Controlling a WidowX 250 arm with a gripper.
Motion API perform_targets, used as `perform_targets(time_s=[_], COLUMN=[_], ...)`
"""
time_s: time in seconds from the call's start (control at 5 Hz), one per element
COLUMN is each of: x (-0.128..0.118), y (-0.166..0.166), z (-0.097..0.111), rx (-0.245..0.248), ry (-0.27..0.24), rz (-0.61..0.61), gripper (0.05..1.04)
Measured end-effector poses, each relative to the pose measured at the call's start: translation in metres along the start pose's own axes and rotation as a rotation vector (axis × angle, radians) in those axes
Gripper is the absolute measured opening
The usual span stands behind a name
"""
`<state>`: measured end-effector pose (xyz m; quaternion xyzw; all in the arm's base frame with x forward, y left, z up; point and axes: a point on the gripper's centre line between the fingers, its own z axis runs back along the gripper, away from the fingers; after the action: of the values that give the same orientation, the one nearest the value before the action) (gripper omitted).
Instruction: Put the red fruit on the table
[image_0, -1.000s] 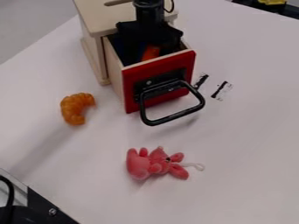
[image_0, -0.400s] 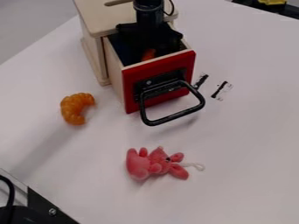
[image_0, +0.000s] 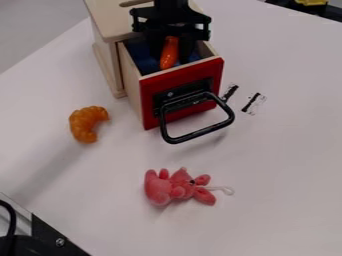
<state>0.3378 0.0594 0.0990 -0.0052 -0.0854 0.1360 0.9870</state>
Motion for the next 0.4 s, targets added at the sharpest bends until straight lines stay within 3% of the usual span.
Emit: perform_targets(time_s=[0.2, 0.4], x=[-0.004, -0.018], y=[-0.006, -0.023], z=[0.036, 0.054], rx=[-0.041, -0.073], ry=[-0.046, -0.047], rz=[-0.015, -0.059], gripper=[0.551, 0.551])
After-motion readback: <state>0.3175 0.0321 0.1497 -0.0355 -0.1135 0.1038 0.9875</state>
